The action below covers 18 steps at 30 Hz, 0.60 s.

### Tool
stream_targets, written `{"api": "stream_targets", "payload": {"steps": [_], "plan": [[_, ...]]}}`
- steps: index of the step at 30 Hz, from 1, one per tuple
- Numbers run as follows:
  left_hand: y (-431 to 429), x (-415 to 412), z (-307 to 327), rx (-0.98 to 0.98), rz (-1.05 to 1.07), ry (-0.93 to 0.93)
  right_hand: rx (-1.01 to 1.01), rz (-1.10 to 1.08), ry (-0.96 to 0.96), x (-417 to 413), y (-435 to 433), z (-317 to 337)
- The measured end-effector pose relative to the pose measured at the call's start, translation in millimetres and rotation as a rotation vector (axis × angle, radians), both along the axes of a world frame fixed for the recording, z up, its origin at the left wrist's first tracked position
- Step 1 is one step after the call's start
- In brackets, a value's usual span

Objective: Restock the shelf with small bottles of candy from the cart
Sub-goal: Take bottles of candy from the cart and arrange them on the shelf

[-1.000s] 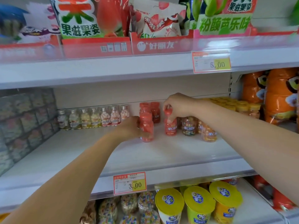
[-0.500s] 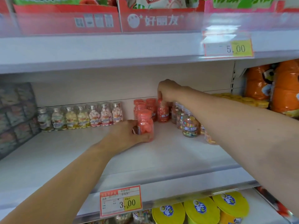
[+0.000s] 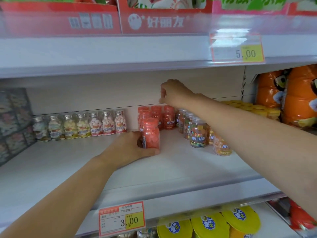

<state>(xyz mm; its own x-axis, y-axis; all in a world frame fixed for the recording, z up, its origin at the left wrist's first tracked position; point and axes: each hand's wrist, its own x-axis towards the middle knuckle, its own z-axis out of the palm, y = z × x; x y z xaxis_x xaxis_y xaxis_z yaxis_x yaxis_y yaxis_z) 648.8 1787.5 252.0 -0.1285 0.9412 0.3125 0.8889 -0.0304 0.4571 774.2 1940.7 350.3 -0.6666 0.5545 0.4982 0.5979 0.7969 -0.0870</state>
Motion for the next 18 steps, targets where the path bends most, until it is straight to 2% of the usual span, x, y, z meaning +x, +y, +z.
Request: {"api": "stream_targets", "payload": {"steps": [2, 5, 6, 9, 13, 16, 18], "plan": [[0.9, -0.7, -0.5, 0.002, 0.022, -0.009, -0.189, 0.098, 0.060, 5.1, -26.4, 3.8], [2.8, -1.8, -2.4, 0.002, 0.064, -0.054, -0.415, 0.111, -0.269, 9.0, -59.8, -2.4], [2.3, -1.5, -2.3, -0.002, 0.077, -0.056, -0.421, 0.106, -0.330, 9.1, -64.1, -6.7], [1.3, -2.7, -2.7, -0.006, 0.095, -0.055, -0.408, 0.106, -0.325, 10.0, -64.6, -8.8], [4.1, -8.6, -4.3, -0.005, 0.117, -0.100, -0.522, 0.099, -0.358, 19.1, -53.8, 4.4], [7.2, -11.7, -4.6, 0.005, 0.140, -0.023, -0.564, 0.065, -0.375, 20.9, -45.6, 4.4], [9.6, -14.5, -6.3, 0.000, 0.159, 0.017, -0.520, 0.004, -0.346, 19.3, -44.3, 0.8]]}}
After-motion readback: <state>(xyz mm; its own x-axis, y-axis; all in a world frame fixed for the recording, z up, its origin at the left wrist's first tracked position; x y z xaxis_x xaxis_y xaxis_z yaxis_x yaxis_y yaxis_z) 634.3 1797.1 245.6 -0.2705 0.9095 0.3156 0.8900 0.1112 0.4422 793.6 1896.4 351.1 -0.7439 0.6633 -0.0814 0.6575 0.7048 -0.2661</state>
